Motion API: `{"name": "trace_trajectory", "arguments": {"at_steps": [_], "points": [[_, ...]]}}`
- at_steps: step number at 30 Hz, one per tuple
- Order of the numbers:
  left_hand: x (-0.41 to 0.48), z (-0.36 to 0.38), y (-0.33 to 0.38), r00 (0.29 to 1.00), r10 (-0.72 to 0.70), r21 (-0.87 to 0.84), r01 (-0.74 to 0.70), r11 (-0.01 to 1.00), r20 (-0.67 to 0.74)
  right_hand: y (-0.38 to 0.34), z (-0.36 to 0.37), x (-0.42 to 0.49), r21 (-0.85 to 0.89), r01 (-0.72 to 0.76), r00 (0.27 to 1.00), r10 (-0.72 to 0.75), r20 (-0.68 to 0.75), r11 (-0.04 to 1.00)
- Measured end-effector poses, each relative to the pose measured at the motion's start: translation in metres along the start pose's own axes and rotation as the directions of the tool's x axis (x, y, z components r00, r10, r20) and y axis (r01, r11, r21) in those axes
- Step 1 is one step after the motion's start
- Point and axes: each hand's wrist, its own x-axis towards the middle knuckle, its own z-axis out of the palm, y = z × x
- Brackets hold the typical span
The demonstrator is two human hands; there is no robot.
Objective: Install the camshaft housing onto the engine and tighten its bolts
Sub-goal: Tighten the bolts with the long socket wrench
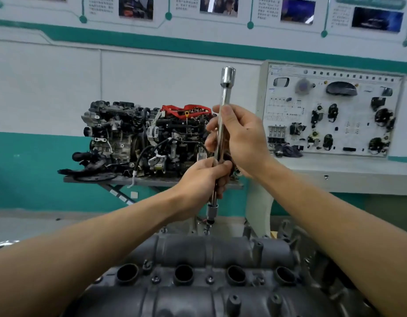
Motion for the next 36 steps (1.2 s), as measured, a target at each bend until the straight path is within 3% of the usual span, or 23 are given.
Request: {"name": "trace_trajectory", "arguments": {"at_steps": [5,8,10,11,13,15,17,21,24,27,32,36], "points": [[-0.01,0.01,0.01,0.999,-0.032,-0.111,0.035,0.993,0.025,-0.031,0.0,-0.005,-0.081,-0.147,0.987,0.151,0.046,0.986],[-0.024,0.037,0.022,0.995,-0.011,-0.104,0.022,0.994,0.098,-0.053,-0.012,-0.017,-0.011,-0.149,0.988,0.149,-0.029,0.989],[-0.037,0.056,0.03,0.973,-0.02,-0.004,0.022,1.0,0.23,-0.066,-0.026,-0.027,0.072,-0.163,0.977,0.171,-0.126,0.984],[-0.046,0.063,0.033,0.944,-0.054,0.142,0.008,0.99,0.326,-0.072,-0.035,-0.032,0.101,-0.178,0.965,0.193,-0.176,0.979],[-0.068,0.073,0.036,0.864,-0.184,0.533,-0.111,0.839,0.469,-0.084,-0.054,-0.041,0.147,-0.221,0.929,0.254,-0.271,0.964],[-0.088,0.085,0.037,0.856,-0.23,0.765,-0.255,0.591,0.463,-0.098,-0.073,-0.048,0.183,-0.238,0.896,0.289,-0.338,0.954],[-0.107,0.101,0.038,0.901,-0.143,0.856,-0.326,0.402,0.41,-0.108,-0.09,-0.058,0.179,-0.23,0.882,0.283,-0.377,0.957],[-0.131,0.138,0.025,0.951,-0.063,0.918,-0.272,0.289,0.302,-0.122,-0.108,-0.077,0.158,-0.183,0.872,0.234,-0.429,0.97],[-0.144,0.163,0.005,0.983,-0.054,0.941,-0.149,0.303,0.173,-0.129,-0.113,-0.086,0.157,-0.153,0.864,0.209,-0.457,0.976],[-0.152,0.174,-0.012,0.998,0.015,0.914,-0.057,0.401,0.055,-0.135,-0.119,-0.093,0.139,-0.136,0.858,0.187,-0.479,0.981],[-0.153,0.175,-0.022,0.998,0.061,0.872,-0.04,0.488,0.011,-0.139,-0.13,-0.1,0.107,-0.132,0.851,0.168,-0.498,0.985],[-0.153,0.174,-0.027,0.989,0.149,0.884,-0.067,0.463,-0.003,-0.137,-0.129,-0.104,0.117,-0.128,0.828,0.171,-0.534,0.985]]}}
